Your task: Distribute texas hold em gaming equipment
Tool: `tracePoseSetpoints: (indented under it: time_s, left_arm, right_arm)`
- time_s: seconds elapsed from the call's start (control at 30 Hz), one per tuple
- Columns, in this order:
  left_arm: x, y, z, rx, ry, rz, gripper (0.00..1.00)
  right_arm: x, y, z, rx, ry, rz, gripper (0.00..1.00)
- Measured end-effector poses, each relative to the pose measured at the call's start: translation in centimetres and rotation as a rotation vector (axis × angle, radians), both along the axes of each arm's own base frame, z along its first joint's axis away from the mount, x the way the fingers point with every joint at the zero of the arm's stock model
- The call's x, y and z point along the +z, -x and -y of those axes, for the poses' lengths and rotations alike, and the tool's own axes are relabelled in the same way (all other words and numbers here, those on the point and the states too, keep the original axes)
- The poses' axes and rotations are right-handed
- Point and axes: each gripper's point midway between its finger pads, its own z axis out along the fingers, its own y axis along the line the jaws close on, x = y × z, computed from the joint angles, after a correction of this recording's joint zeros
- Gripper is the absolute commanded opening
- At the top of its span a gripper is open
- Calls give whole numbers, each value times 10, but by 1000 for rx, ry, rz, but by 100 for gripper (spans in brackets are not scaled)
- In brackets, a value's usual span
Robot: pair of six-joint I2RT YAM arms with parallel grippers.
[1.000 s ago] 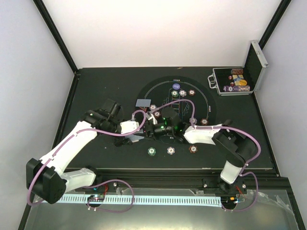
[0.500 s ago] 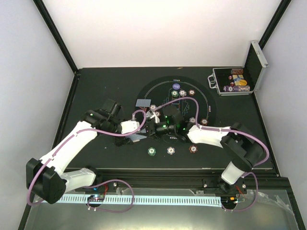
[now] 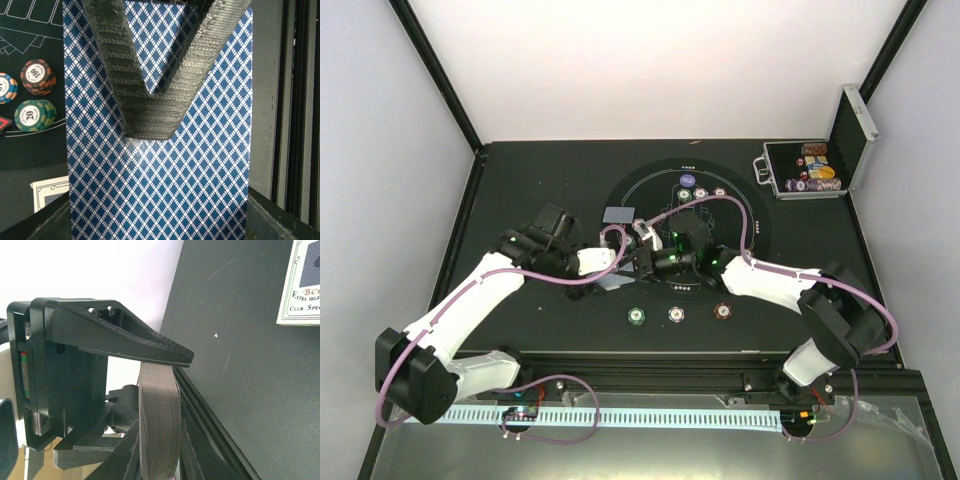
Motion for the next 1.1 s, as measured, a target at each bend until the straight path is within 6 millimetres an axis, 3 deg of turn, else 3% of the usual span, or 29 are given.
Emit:
tracePoseSetpoints:
  time_s: [0.3,0.4,0.47,0.53,0.63,0.73,1.1]
  left_arm:
    - [1,-1,1,-2,4,5,1]
    - [-5,1,-8,18,-36,-16,2]
    - [-7,3,-11,28,-51,-27,2]
    - [-8,4,-13,30,-60,-33,2]
    - [-9,5,-14,31,-67,-37,2]
    - [-10,5,-16,35,-75,-36,1]
    - [-13,5,-20,43,-99,-42,2]
  right_arm:
    - [1,0,2,8,-1,-7,22]
    - [-2,-6,7,-11,9,-17,35]
    - [-5,-11,11,-29,20,-28,39]
    - [-8,-14,14,-40,28,-32,36]
    - [-10,-14,15,-44,34,-40,16]
    - [-11,-13,15,-47,34,-50,3]
    - [-12,-19,22,-59,40,-61,1]
